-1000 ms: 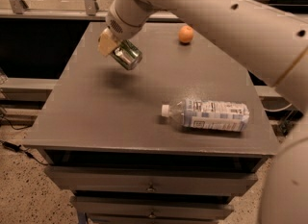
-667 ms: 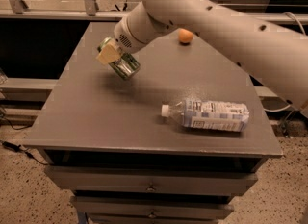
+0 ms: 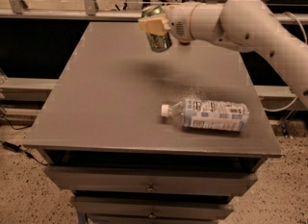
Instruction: Place green can upright
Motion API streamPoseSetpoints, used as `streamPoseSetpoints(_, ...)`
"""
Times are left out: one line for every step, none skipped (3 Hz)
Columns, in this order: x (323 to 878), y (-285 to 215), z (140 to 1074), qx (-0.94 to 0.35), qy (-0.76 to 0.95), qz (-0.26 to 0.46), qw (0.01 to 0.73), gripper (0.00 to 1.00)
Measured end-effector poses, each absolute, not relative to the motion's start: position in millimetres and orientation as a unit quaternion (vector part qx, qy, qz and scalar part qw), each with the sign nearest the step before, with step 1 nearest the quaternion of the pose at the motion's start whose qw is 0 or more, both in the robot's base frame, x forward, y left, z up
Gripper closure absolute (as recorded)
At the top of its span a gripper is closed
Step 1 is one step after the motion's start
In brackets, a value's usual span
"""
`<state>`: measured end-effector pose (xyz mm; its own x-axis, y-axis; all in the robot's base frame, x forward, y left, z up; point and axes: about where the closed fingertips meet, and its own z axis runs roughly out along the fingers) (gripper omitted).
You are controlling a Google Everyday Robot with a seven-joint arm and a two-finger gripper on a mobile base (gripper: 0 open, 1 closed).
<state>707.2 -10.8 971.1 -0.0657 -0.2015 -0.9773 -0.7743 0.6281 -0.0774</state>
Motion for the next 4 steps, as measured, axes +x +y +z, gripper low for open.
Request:
streamPoseSetpoints(707.2, -31.5, 973.5, -0.356, 0.680, 0.230, 0.598, 1.00)
streamPoseSetpoints(706.0, -32.3, 973.1, -0.358, 0.675, 0.232, 0.603, 1.00)
streamPoseSetpoints(712.6, -68.6, 964.6, -0.345, 0.672, 0.228, 0.614, 1.00)
streamPoseSetpoints(720.3, -108.9, 957.4, -0.347, 0.673, 0.215, 0.617, 1.00)
